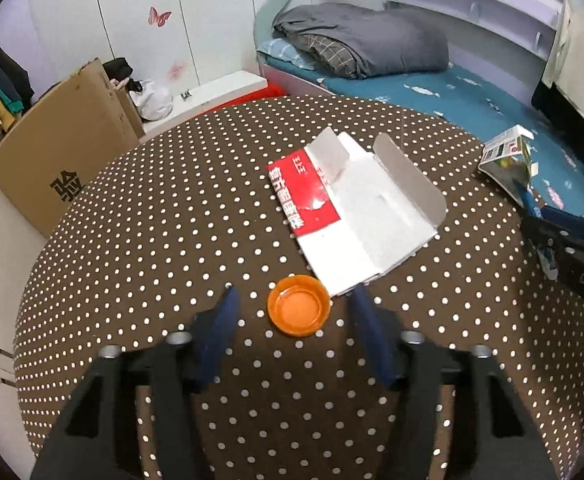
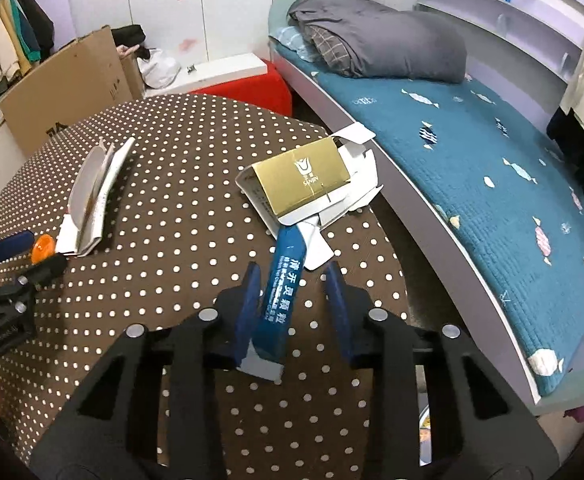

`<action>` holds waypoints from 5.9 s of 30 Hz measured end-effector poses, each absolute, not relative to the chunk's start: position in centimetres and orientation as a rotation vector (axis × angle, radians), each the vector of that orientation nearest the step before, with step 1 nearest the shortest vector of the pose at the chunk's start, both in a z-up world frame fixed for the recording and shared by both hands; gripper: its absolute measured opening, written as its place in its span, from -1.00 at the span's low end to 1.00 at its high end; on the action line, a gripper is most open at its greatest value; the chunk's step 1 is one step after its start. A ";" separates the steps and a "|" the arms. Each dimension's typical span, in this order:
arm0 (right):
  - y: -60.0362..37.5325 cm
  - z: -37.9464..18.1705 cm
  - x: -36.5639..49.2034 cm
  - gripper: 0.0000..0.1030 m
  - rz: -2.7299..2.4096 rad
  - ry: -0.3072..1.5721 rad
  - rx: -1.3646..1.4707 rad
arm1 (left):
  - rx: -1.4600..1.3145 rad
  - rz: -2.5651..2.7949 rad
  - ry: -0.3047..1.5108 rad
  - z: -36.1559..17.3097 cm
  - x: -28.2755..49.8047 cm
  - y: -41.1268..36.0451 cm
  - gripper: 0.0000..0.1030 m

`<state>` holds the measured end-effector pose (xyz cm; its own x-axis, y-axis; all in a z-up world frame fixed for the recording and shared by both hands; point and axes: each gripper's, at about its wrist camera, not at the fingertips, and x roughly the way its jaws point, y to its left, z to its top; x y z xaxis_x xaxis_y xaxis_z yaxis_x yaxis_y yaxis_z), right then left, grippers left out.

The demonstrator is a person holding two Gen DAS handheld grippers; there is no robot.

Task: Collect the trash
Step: 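Grasp the orange bottle cap with the left gripper while the right gripper grasps the blue toothpaste tube, then carry the orange cap and toothpaste tube to the blue bin, then open both grippers over the blue bin to drop cap and tube, then turn both tools back toward the table, then grasp the red-and-white box with the left gripper while the right gripper grasps the gold box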

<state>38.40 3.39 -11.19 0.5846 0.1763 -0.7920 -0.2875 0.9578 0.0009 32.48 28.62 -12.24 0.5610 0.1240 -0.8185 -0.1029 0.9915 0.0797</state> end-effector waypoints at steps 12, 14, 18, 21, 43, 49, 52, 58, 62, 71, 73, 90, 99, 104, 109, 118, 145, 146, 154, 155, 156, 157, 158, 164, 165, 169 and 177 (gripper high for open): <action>1.1 -10.5 35.5 -0.82 0.363 0.953 -0.053 | -0.033 0.131 0.943 -11.1 30.1 27.4 -0.43; 0.5 -10.1 34.6 -0.82 0.370 0.944 -0.046 | -0.023 0.127 0.934 -10.8 29.4 26.3 -0.43; -0.8 -9.2 33.0 -0.83 0.365 0.922 -0.045 | -0.023 0.084 0.921 -10.2 28.6 24.0 -0.43; -2.3 -8.6 31.8 -0.83 0.367 0.915 -0.026 | -0.016 0.052 0.915 -9.9 28.0 21.8 -0.43; -20.2 -8.2 23.8 -0.83 0.041 0.885 0.145 | 0.086 -0.285 0.856 -8.1 25.7 3.4 -0.43; -26.9 -9.1 21.0 -0.83 -0.088 0.890 0.215 | 0.122 -0.399 0.856 -8.4 25.5 -2.6 -0.43; -30.1 -9.7 19.3 -0.83 -0.156 0.891 0.247 | 0.138 -0.453 0.860 -8.8 25.3 -5.7 -0.43; -34.9 -11.3 16.6 -0.83 -0.270 0.914 0.308 | 0.163 -0.557 0.894 -10.2 24.6 -11.2 -0.43; -37.7 -12.4 14.5 -0.83 -0.341 0.925 0.354 | 0.196 -0.615 0.918 -11.5 23.8 -14.4 -0.43; -41.8 -14.1 10.9 -0.83 -0.445 0.942 0.427 | 0.281 -0.699 0.999 -15.5 22.6 -20.6 -0.43; -42.6 -14.6 10.4 -0.83 -0.465 0.949 0.446 | 0.301 -0.712 1.023 -16.7 22.3 -21.8 -0.43; -44.4 -18.2 10.5 -0.82 -0.494 1.027 0.510 | 0.415 -0.679 1.069 -20.5 22.9 -25.7 0.47; -41.4 -16.0 14.4 0.70 -0.422 0.949 0.462 | 0.375 -0.589 1.073 -20.1 24.5 -21.9 0.47; -40.2 -16.0 14.7 0.70 -0.402 0.984 0.410 | 0.362 -0.566 1.057 -19.3 24.8 -20.6 0.47; -39.9 -16.7 14.8 0.70 -0.405 1.028 0.416 | 0.355 -0.559 1.040 -18.5 24.8 -19.8 0.47; -39.1 -15.6 14.9 0.70 -0.397 1.024 0.398 | 0.344 -0.534 0.999 -16.7 24.4 -18.5 0.47; -27.1 -7.7 22.0 0.77 -0.197 0.968 0.237 | 0.190 -0.358 0.797 -6.5 25.3 -5.6 0.57; -26.3 -7.4 22.6 0.77 -0.178 0.971 0.233 | 0.178 -0.337 0.798 -6.4 25.6 -4.6 0.57; -20.4 -5.0 25.8 0.77 -0.060 0.961 0.160 | 0.078 -0.181 0.787 -5.0 27.5 3.7 0.66; -19.4 -4.7 26.4 0.77 -0.042 0.959 0.151 | 0.064 -0.161 0.788 -4.9 27.8 4.7 0.68; -18.6 -4.4 26.9 0.77 -0.027 0.957 0.142 | 0.047 -0.138 0.789 -4.8 28.1 6.0 0.69; -17.7 -4.2 27.3 0.77 -0.013 0.955 0.133 | 0.033 -0.120 0.790 -4.7 28.3 7.1 0.69; -16.7 -4.0 27.8 0.77 0.007 0.954 0.122 | 0.019 -0.097 0.790 -4.6 28.5 8.3 0.69; -10.8 -3.4 31.7 0.79 0.112 0.971 0.068 | -0.019 0.035 0.801 -4.8 30.4 14.2 0.72; -10.0 -3.4 32.3 0.79 0.123 0.973 0.062 | -0.029 0.054 0.807 -5.0 30.8 15.3 0.72; -6.4 -3.3 35.2 0.79 0.183 0.990 0.048 | -0.068 0.113 0.840 -5.8 32.5 19.2 0.73; -0.5 -5.4 41.9 0.79 0.252 1.089 0.082 | -0.200 0.156 0.937 -8.3 36.3 26.3 0.73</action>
<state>41.90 -0.53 -5.42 0.4384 0.2427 -0.8654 -0.1627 0.9684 0.1891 36.33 26.35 -8.31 0.5836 0.0460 -0.8107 -0.2192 0.9702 -0.1028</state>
